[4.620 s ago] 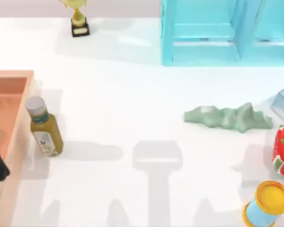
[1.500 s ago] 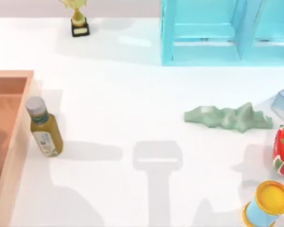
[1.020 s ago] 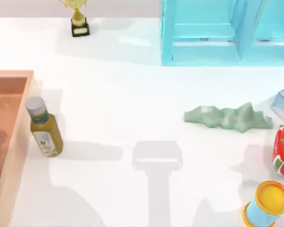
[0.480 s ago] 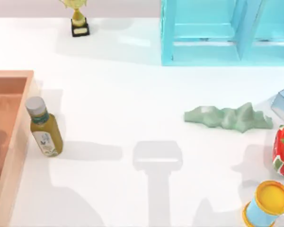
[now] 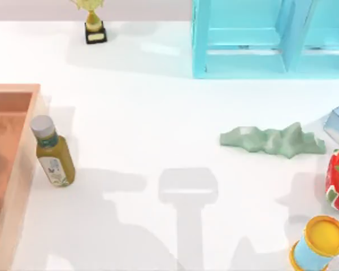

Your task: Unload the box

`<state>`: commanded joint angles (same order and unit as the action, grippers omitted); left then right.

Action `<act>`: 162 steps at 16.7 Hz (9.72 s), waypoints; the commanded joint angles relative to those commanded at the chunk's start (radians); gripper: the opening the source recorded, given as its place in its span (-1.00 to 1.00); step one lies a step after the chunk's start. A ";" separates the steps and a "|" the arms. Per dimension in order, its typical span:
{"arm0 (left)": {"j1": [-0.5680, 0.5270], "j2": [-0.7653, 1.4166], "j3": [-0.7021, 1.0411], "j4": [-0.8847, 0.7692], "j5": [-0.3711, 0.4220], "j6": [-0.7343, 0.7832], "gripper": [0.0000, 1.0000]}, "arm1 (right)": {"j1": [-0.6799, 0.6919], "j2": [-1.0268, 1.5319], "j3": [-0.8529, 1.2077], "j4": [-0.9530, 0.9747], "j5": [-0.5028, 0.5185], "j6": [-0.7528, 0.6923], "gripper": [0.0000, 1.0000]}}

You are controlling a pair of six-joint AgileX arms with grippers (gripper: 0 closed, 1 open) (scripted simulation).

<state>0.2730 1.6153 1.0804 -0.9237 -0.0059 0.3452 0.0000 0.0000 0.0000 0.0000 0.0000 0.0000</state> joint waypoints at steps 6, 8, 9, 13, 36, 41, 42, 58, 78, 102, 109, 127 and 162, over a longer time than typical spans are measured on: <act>0.027 -0.089 0.230 -0.264 -0.012 -0.020 -1.00 | 0.000 0.000 0.000 0.000 0.000 0.000 1.00; 0.053 -0.066 0.244 -0.345 -0.007 0.000 -1.00 | 0.000 0.000 0.000 0.000 0.000 0.000 1.00; 0.062 -0.054 0.243 -0.371 -0.002 0.011 -1.00 | 0.000 0.000 0.000 0.000 0.000 0.000 1.00; 0.072 -0.042 0.239 -0.391 0.004 0.022 -1.00 | 0.000 0.000 0.000 0.000 0.000 0.000 1.00; -1.150 0.082 0.042 -0.050 0.009 -1.176 -1.00 | 0.000 0.000 0.000 0.000 0.000 0.000 1.00; -1.149 0.103 0.032 -0.041 0.003 -1.191 -1.00 | 0.000 0.000 0.000 0.000 0.000 0.000 1.00; -1.148 0.099 0.034 -0.043 0.005 -1.189 -1.00 | 0.000 0.000 0.000 0.000 0.000 0.000 1.00; -1.147 0.180 -0.073 0.141 0.004 -1.188 -1.00 | 0.000 0.000 0.000 0.000 0.000 0.000 1.00; -1.147 0.180 -0.073 0.141 0.004 -1.188 1.00 | 0.000 0.000 0.000 0.000 0.000 0.000 1.00; -1.043 0.053 0.232 -0.184 0.018 -1.087 1.00 | 0.000 0.000 0.000 0.000 0.000 0.000 1.00; -0.592 0.099 0.579 -0.285 0.021 -0.630 1.00 | 0.000 0.000 0.000 0.000 0.000 0.000 1.00; -0.127 0.289 0.619 -0.437 0.006 -0.170 1.00 | 0.000 0.000 0.000 0.000 0.000 0.000 1.00; -0.119 0.354 0.302 -0.059 0.006 -0.164 -1.00 | 0.000 0.000 0.000 0.000 0.000 0.000 1.00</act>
<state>0.1541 1.9690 1.3819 -0.9831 -0.0003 0.1807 0.0000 0.0000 0.0000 0.0000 0.0000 0.0000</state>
